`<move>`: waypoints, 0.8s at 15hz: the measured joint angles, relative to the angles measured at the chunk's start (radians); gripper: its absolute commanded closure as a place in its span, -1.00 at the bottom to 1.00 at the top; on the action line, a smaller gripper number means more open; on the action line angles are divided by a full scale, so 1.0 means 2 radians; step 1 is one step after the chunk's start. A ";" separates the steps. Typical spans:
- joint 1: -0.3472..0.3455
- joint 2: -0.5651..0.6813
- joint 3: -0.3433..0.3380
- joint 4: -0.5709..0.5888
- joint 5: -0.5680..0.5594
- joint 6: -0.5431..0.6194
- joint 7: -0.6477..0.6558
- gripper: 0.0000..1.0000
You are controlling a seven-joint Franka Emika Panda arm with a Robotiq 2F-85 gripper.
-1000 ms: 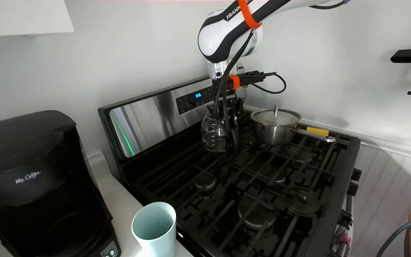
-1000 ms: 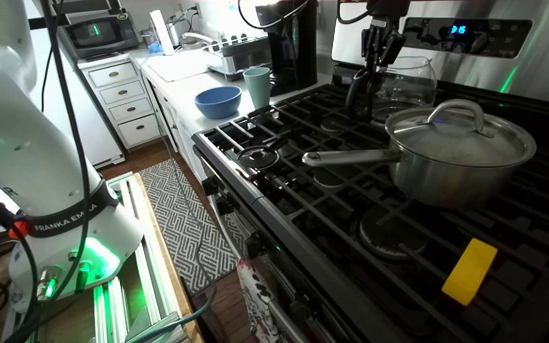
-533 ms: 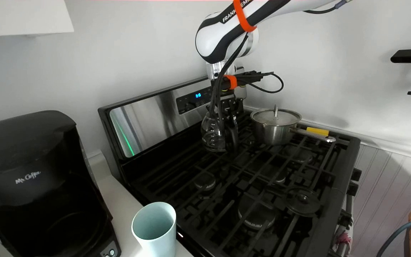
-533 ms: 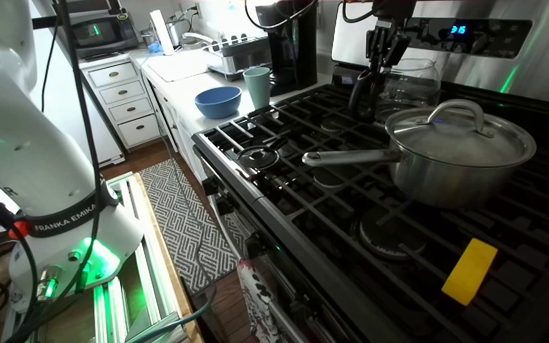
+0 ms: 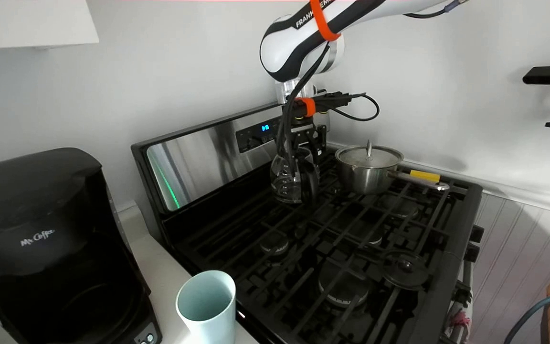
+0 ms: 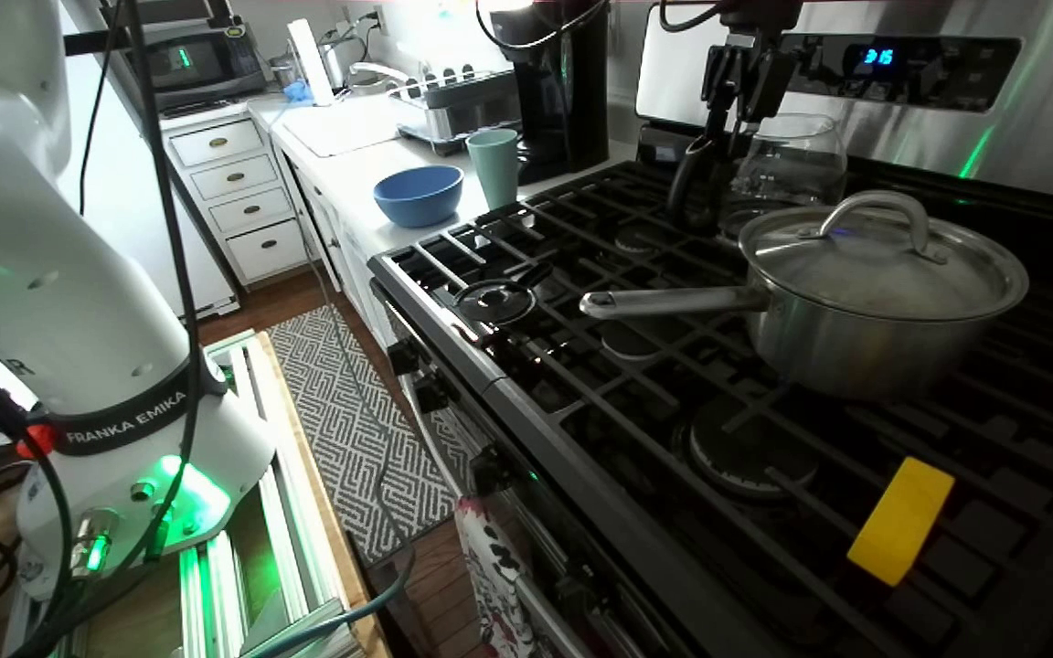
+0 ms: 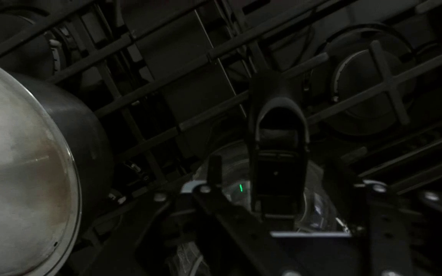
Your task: Move the kettle forward to the right
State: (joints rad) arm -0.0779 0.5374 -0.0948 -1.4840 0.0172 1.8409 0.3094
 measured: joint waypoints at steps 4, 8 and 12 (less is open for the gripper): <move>0.001 -0.013 -0.001 -0.010 0.000 -0.003 0.007 -1.00; 0.004 -0.090 -0.001 -0.084 -0.008 0.014 -0.004 -1.00; 0.004 -0.188 -0.001 -0.177 -0.014 0.037 -0.060 -1.00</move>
State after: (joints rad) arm -0.0705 0.1618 -0.0959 -1.8387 -0.0113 1.9154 0.1889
